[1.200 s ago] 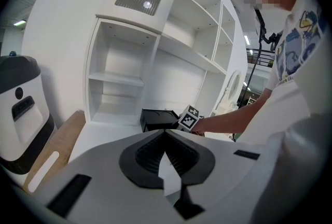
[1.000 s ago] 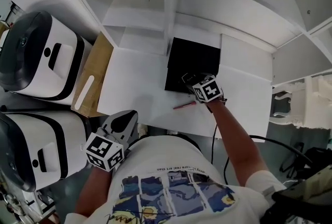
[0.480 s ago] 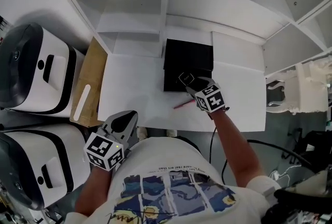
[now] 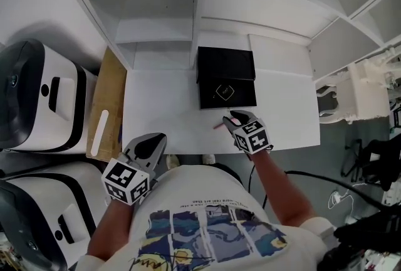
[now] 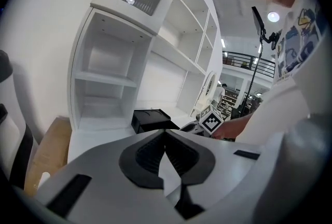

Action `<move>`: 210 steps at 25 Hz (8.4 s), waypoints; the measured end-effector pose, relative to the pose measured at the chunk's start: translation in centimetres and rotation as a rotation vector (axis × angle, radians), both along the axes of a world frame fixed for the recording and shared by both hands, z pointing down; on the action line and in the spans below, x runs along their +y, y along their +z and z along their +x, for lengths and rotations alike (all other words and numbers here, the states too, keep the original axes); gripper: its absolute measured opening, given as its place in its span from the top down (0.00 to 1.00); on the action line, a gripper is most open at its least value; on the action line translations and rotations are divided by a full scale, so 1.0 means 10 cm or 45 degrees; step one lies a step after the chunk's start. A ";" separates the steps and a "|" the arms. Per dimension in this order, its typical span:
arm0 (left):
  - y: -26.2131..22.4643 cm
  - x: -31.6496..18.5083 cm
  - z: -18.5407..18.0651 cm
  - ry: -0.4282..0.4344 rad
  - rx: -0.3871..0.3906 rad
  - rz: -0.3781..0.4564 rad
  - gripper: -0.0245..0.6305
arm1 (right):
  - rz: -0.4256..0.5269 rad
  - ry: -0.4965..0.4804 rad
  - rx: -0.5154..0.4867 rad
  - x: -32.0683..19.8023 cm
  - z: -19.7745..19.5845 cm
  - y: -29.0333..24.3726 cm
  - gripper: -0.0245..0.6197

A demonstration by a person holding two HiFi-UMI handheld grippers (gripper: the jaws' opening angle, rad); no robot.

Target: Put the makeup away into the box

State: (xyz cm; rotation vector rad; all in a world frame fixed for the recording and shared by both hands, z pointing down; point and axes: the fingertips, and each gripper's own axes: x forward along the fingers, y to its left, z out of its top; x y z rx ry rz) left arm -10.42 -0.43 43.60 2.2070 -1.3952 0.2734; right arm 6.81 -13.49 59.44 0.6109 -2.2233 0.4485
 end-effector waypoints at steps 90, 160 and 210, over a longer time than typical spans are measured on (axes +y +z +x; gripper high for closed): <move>0.10 0.18 0.13 0.249 0.022 -0.001 0.94 | -0.162 0.668 0.048 0.18 1.02 0.29 0.87; 0.14 0.08 -0.28 -0.166 0.050 -0.042 0.94 | -0.214 0.386 0.396 -1.33 0.50 0.75 0.87; 0.05 -0.20 0.55 -0.012 0.007 -0.047 0.94 | -0.151 0.221 -0.163 -0.58 0.71 -0.17 0.91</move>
